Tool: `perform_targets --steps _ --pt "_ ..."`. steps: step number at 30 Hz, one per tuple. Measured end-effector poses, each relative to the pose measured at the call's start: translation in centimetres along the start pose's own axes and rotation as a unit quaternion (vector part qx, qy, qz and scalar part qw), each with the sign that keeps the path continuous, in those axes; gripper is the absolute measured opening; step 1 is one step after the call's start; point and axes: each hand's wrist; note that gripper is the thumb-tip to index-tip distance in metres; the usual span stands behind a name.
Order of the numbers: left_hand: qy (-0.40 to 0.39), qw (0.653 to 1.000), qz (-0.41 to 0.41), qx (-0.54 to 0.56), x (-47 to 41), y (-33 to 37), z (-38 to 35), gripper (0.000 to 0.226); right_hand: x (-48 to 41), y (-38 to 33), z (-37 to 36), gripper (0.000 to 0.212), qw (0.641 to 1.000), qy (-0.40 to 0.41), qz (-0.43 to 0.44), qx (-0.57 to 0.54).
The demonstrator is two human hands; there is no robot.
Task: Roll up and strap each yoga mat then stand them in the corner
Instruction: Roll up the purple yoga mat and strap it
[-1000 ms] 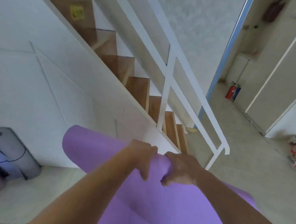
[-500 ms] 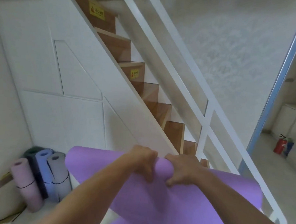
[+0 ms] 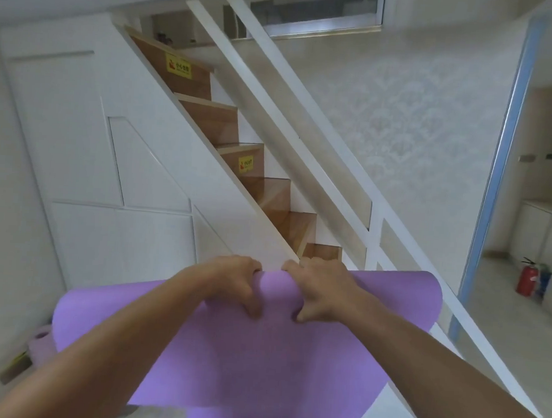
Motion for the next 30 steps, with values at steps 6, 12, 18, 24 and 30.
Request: perform_targets --steps 6,12,18,24,30 --pt "0.140 0.962 -0.027 -0.233 1.6 -2.3 -5.5 0.096 0.1 -0.1 -0.2 0.068 0.993 -0.100 0.002 -0.066" --pt "-0.027 0.999 -0.008 -0.018 0.0 -4.6 -8.0 0.064 0.2 -3.5 -6.5 0.115 0.992 -0.115 0.037 -0.024" --pt "-0.069 0.994 -0.039 -0.074 0.2 -5.3 -11.1 0.108 -0.1 -3.3 -7.7 0.070 0.971 -0.211 0.037 -0.103" --pt "-0.018 0.991 -0.043 -0.122 0.9 -6.4 -15.6 0.084 0.7 -4.7 -9.4 0.089 0.938 -0.298 0.048 -0.171" --pt "-0.217 0.962 -0.010 0.163 1.3 -8.0 -16.2 0.075 1.0 -6.9 -11.9 0.086 0.962 -0.239 0.116 -0.066"
Point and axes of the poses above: each hand's wrist, its own x-axis away from the middle knuckle, its own z-axis out of the back of the hand, y = z × x, and after that the axes turned 7 degrees about -y, right-handed
